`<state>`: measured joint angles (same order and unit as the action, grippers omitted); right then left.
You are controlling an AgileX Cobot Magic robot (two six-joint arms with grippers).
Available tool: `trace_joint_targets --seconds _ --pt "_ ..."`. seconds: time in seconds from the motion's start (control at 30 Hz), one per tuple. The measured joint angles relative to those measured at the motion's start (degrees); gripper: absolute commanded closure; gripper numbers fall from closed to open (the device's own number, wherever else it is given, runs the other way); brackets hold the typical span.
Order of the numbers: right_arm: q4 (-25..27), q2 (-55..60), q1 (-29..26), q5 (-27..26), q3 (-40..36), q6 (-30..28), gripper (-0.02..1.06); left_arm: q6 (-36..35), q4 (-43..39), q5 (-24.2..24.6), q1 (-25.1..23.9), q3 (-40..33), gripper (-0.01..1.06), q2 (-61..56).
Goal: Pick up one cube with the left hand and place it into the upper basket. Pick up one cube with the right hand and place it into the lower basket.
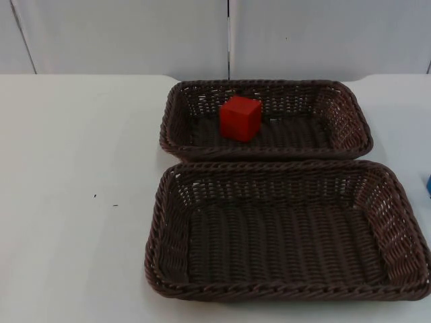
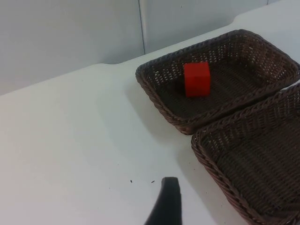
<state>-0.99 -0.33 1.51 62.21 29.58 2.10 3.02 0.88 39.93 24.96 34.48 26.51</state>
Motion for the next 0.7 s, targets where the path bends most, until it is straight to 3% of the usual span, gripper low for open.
trace_joint_targets --seconds 0.43,0.7 --pt "0.00 0.33 0.00 -0.13 0.00 0.00 -0.01 -0.10 0.00 0.00 0.00 0.00 0.32 0.00" --pt "0.00 8.28 0.00 -2.37 2.10 0.00 -0.01 -0.30 0.00 0.00 0.00 0.00 0.32 0.00"
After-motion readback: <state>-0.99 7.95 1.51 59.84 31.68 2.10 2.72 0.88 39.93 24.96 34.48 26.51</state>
